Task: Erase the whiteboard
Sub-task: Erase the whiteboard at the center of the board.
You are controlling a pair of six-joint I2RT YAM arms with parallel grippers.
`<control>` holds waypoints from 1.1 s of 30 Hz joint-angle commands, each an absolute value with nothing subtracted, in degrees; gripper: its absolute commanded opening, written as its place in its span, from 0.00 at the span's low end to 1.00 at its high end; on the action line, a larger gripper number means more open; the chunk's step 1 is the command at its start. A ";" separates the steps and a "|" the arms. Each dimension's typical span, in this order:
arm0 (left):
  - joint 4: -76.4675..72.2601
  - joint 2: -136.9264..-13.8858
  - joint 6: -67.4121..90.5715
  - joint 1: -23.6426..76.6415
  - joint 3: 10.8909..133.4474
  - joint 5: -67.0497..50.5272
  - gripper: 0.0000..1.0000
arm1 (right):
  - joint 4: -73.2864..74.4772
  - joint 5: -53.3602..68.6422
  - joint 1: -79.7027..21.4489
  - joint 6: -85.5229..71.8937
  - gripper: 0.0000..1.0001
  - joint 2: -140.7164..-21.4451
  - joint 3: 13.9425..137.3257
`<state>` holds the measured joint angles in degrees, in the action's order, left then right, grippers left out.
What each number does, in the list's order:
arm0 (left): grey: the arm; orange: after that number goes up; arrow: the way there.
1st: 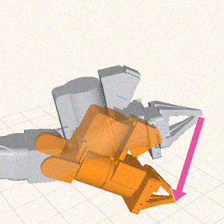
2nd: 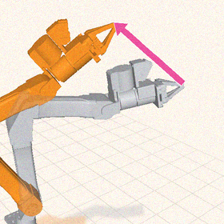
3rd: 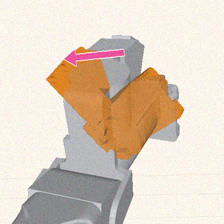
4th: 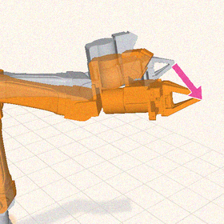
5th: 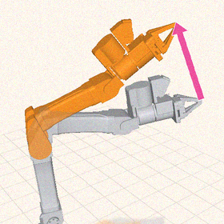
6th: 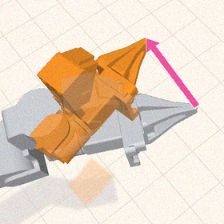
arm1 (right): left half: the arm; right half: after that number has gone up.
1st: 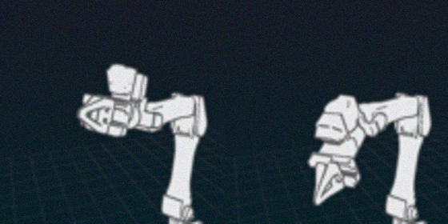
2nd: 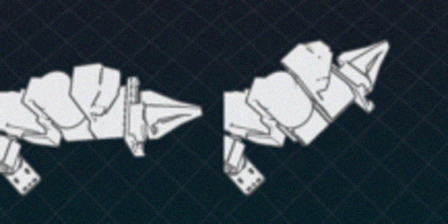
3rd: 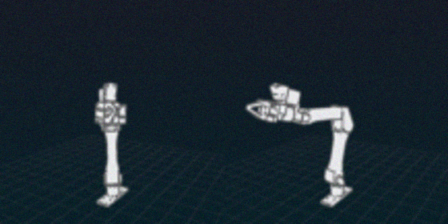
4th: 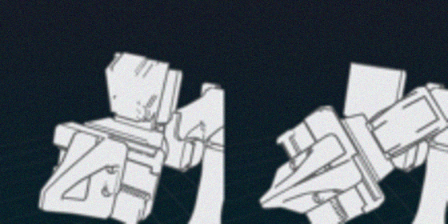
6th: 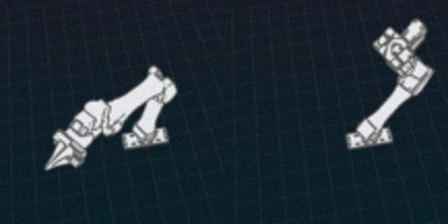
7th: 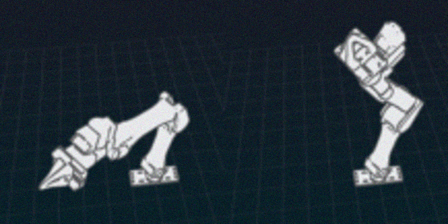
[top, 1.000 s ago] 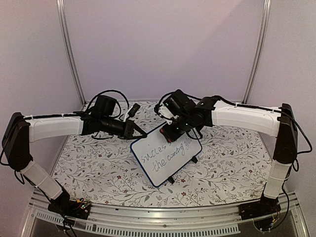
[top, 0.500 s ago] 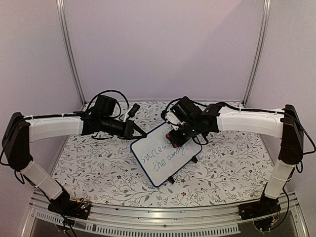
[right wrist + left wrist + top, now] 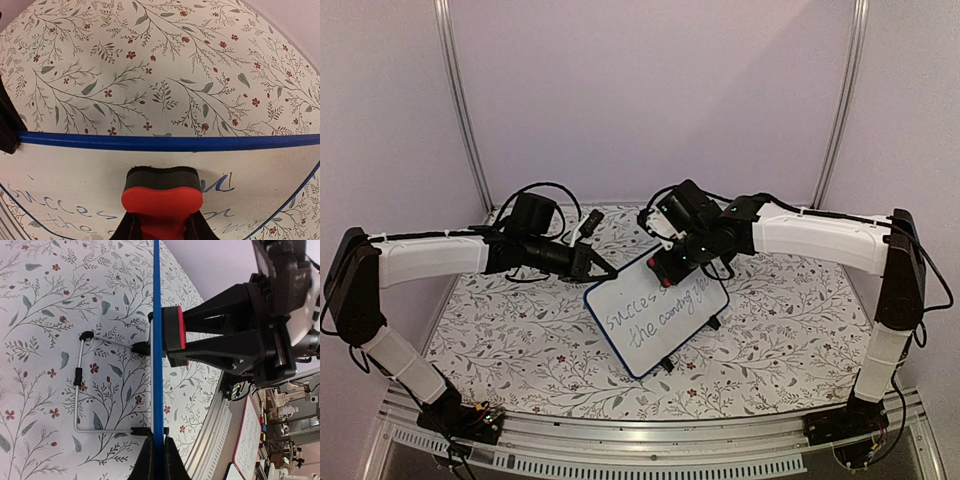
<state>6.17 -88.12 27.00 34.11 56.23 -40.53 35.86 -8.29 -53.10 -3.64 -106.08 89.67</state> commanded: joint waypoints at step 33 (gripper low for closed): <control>4.57 -88.08 25.39 35.00 55.90 -43.67 0.00 | 36.45 -9.41 -49.42 -3.10 0.20 -106.40 90.28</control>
<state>6.07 -88.14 27.03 34.11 56.21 -40.77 36.03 -8.84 -51.64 -3.60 -104.49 86.83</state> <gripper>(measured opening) 0.030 0.233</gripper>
